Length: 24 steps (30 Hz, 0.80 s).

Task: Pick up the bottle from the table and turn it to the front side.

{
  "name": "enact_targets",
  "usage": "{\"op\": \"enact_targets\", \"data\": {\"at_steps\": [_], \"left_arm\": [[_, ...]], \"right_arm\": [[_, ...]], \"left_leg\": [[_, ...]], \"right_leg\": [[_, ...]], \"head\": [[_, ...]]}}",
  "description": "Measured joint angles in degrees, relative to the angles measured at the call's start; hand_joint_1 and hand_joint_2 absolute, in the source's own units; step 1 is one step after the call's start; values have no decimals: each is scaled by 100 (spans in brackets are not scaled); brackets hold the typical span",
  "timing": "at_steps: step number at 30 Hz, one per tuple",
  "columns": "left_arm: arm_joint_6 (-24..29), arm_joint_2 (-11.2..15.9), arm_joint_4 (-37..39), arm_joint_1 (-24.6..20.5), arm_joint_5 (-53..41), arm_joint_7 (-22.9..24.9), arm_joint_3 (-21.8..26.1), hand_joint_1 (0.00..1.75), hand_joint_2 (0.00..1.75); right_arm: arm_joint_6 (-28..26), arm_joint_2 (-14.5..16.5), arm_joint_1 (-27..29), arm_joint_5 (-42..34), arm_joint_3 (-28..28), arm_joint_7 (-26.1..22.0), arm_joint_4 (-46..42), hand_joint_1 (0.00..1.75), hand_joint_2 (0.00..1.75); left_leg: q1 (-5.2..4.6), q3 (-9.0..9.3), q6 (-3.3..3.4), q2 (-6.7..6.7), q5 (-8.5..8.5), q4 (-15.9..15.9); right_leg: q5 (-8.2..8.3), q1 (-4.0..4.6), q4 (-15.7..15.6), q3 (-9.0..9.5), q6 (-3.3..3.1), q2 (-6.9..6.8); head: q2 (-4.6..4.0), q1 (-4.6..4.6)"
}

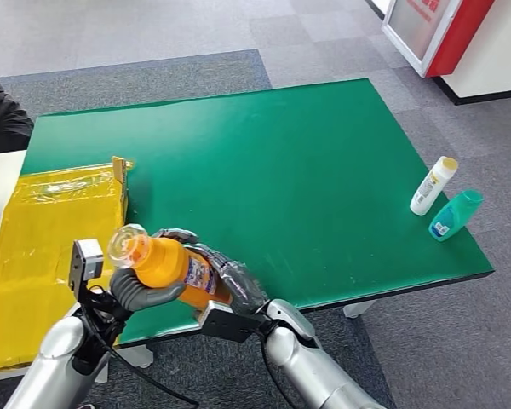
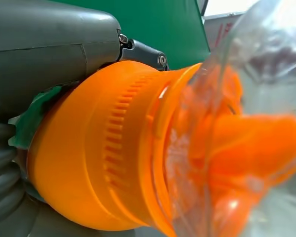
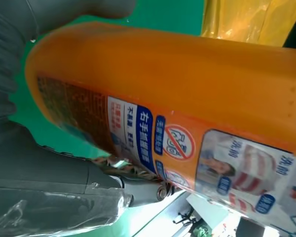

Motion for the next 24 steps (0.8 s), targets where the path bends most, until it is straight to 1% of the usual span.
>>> {"op": "enact_targets", "data": {"at_steps": [3,5,12,15,17,19,21,23,24], "left_arm": [[216,40,-147,15,-309,82,-15,175,175],[263,102,-301,29,-368,132,-11,175,175],[401,432,-771,34,-609,259,144,175,175],[588,606,-936,-74,-1140,502,165,175,175],[676,832,-1075,-309,-1710,846,141,175,175],[546,1142,-1194,-712,-2222,1261,85,175,175],[147,1529,-1247,-1242,-2678,1711,-80,175,175],[-312,1905,-1236,-1753,-3088,2101,-372,175,175],[-457,2052,-1210,-1956,-3260,2239,-533,175,175]], "right_arm": [[-5,-4,32,3,-13,65,-44,0,175],[-4,-11,72,3,-39,88,-121,0,175],[16,-37,200,-21,-200,115,-388,0,175],[16,-48,240,-50,-272,136,-490,0,175],[18,-60,286,-82,-364,173,-604,0,175],[45,-81,334,-119,-487,200,-730,0,175],[84,-103,377,-155,-611,207,-830,0,175],[115,-116,403,-181,-723,203,-898,0,175],[132,-119,409,-192,-774,199,-925,0,175]], "left_leg": [[0,0,0,0,0,0],[0,0,0,0,0,0],[0,0,0,1,0,0],[1,0,-1,0,1,0],[1,-1,-6,0,5,0],[3,-2,-12,0,10,0],[6,-1,-18,0,15,0],[9,-1,-23,2,18,0],[9,-1,-25,2,19,0]], "right_leg": [[0,0,0,0,0,0],[0,0,0,0,0,0],[-2,1,0,-2,-3,0],[-1,1,0,-3,-3,0],[2,2,0,-5,-5,0],[7,3,1,-7,-10,0],[12,6,2,-8,-16,0],[17,9,2,-11,-23,2],[19,9,2,-12,-25,3]], "head": [[0,0],[0,0],[0,-1],[0,1],[0,1],[0,-2],[0,-1],[0,-1],[0,-2]]}}
